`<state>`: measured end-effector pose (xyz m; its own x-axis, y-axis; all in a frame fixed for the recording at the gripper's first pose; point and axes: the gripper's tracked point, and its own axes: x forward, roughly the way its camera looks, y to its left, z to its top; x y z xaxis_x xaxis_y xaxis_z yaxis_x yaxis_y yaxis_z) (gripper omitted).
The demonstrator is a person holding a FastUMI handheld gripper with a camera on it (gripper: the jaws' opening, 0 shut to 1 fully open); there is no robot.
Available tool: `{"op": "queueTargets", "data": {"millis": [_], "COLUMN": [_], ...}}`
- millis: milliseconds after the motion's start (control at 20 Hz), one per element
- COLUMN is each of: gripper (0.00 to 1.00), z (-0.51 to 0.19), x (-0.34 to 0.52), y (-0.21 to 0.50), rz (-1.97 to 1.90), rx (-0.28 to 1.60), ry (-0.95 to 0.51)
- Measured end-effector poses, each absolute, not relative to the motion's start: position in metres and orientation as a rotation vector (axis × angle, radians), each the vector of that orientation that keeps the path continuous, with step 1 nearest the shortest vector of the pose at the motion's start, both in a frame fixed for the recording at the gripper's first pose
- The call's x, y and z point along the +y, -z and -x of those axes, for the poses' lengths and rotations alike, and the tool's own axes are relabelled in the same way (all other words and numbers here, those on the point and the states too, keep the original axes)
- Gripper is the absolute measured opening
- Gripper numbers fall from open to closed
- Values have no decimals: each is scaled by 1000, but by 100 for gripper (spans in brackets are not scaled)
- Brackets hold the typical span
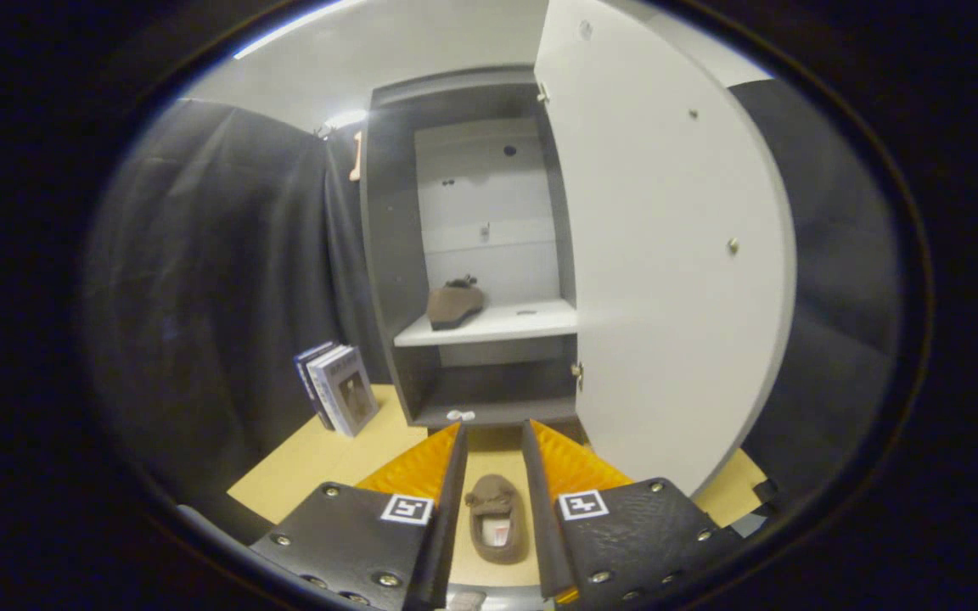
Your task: Open the shoe cabinet door, grab the shoes and put them into the shoe cabinet, then close the shoe cabinet door.
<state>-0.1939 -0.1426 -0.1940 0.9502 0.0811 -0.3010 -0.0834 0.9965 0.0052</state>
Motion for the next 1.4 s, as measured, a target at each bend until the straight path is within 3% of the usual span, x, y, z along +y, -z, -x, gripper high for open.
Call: {"op": "queueTargets", "data": {"millis": [250,750,1250,1400], "gripper": [52,53,53,25], "z": [176,151,102,89], "x": [-116,-111,-103,-109], "y": [284,441,496,505], "rz": [53,37,46,33], "rx": [460,755,795,815], "ry": [-119,-81,-31,15]}}
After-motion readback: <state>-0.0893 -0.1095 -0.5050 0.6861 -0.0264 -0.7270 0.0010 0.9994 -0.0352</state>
